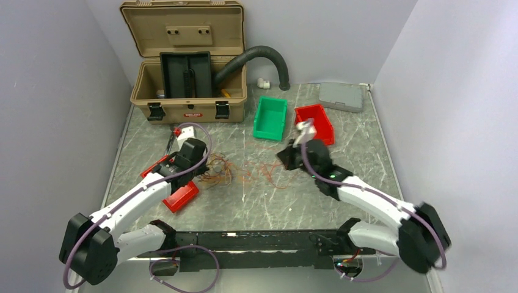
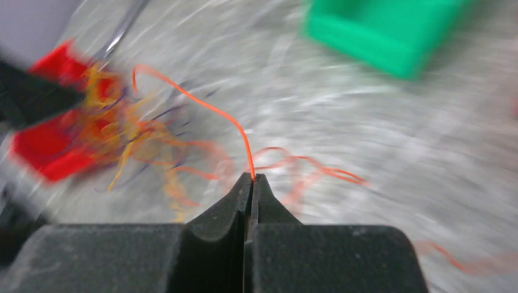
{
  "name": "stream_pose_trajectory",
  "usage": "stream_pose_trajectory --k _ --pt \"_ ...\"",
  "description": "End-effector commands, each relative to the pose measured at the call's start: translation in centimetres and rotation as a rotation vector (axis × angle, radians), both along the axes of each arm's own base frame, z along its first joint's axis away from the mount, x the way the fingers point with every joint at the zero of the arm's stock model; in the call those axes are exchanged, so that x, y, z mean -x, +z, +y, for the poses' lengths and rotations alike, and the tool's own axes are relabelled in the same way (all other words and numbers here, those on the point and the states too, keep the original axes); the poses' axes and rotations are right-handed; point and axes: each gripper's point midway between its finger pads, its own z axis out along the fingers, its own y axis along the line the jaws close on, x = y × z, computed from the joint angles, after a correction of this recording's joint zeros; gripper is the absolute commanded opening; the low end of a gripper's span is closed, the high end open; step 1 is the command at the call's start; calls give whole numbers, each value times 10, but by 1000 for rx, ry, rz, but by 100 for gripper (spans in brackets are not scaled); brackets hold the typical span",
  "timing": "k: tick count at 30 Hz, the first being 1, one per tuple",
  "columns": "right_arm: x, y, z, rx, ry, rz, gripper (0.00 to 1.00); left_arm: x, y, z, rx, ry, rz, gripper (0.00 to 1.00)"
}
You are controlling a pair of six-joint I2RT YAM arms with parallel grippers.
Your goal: Untangle the cables
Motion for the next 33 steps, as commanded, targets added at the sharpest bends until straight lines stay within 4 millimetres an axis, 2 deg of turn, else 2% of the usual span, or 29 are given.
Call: stream_pose_trajectory --k 1,4,7,11,13,15,16,17,18,19,20,23,26,29,33 --pt "-16 -25 -127 154 -474 88 0 -4 1 36 -77 176 15 0" --pt "-10 -17 -157 179 -557 78 0 -5 2 43 -95 215 24 0" --pt "-6 -8 -179 191 -656 72 0 -3 5 49 -108 250 26 0" --pt "-5 -2 -172 169 -614 61 0 -7 9 40 -92 191 13 0" --pt "-6 -8 -166 178 -590 91 0 -8 10 34 -81 151 10 0" --pt "-7 -19 -169 208 -619 142 1 -9 11 29 -72 121 10 0" --pt "-8 -25 -174 222 -660 171 23 -10 11 27 -71 103 10 0" --pt "-8 -31 -177 241 -683 199 62 -10 11 23 -66 79 9 0" --pt "-8 -38 -177 257 -696 227 84 -11 11 20 -63 56 8 0" --pt "-7 -44 -179 262 -715 257 95 -11 11 16 -60 32 6 0" --pt "-7 -48 -180 260 -738 289 99 -12 12 14 -58 16 5 0" --pt "-5 -56 -174 211 -812 409 100 -13 14 6 -58 -32 -8 0" --pt "5 -64 -173 145 -956 570 100 -13 18 -1 -62 -63 -26 0" --pt "10 -66 -152 47 -935 655 100 -15 21 -5 -70 -78 -38 0" --pt "5 -59 -126 -134 -870 630 100 -15 22 -8 -81 -76 -36 0"
